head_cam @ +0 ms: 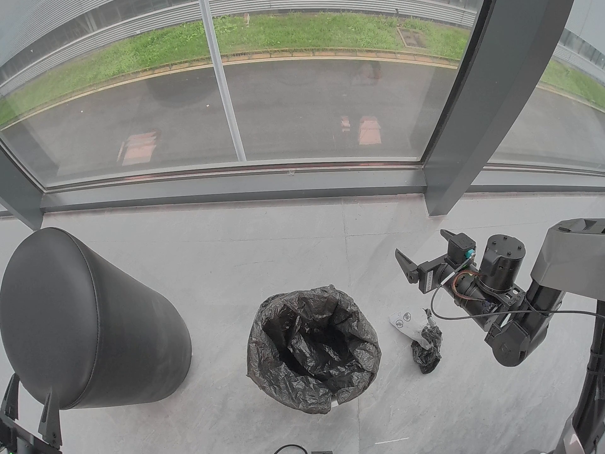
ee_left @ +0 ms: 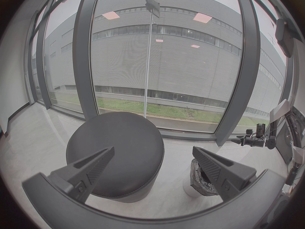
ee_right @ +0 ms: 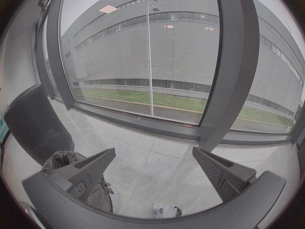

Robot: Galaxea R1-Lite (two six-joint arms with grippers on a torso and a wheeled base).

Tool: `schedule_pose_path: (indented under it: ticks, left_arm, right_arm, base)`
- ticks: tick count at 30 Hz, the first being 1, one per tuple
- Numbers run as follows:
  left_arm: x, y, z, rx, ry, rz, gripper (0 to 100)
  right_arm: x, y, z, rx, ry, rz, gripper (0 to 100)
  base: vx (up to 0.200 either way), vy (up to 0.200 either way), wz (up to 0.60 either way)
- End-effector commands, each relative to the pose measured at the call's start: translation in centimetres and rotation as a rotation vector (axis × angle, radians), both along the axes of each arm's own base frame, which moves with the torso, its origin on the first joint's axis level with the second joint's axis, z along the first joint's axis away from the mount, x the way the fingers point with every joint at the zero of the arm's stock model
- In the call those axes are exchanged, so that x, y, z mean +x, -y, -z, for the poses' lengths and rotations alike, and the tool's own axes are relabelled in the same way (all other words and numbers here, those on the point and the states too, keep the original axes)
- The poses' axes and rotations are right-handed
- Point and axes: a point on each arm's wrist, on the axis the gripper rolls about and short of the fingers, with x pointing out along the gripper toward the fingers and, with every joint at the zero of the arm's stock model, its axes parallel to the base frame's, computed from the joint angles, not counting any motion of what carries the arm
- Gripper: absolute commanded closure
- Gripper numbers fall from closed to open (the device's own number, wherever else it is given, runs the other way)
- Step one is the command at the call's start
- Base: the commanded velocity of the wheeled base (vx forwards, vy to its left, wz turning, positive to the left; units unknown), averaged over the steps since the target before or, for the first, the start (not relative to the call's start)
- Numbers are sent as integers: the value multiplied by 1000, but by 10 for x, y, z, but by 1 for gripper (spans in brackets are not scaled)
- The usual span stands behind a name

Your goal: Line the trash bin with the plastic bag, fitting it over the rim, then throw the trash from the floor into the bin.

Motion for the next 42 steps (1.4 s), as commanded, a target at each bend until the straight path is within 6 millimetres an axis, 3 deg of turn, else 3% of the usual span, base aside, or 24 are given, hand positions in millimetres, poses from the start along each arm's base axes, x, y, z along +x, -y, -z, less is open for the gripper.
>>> schedule_pose_path:
  ticks: [1,15,22,31,42]
  left_arm:
    - [0,0,5,-3,-4,-1,0]
    - [0,0,7,2,-69,2,0]
    - [-1,0,7,-4,-48,-4,0]
    - [-1,0,7,-6,-48,-4,0]
    - [-1,0,7,-7,-48,-4,0]
  right_arm:
    - [13,-3,1,-8,-9,31,0]
    - [79,-18,-6,-60,-182,40,0]
    - [117,-12,10,-116,-304,43,0]
    - [147,-9,42,-217,-399,21,0]
    - [173,-15,39,-236,-449,17,0]
  base:
    - [0,0,0]
    - [0,0,0]
    - [0,0,0]
    - [0,0,0]
    - [0,0,0]
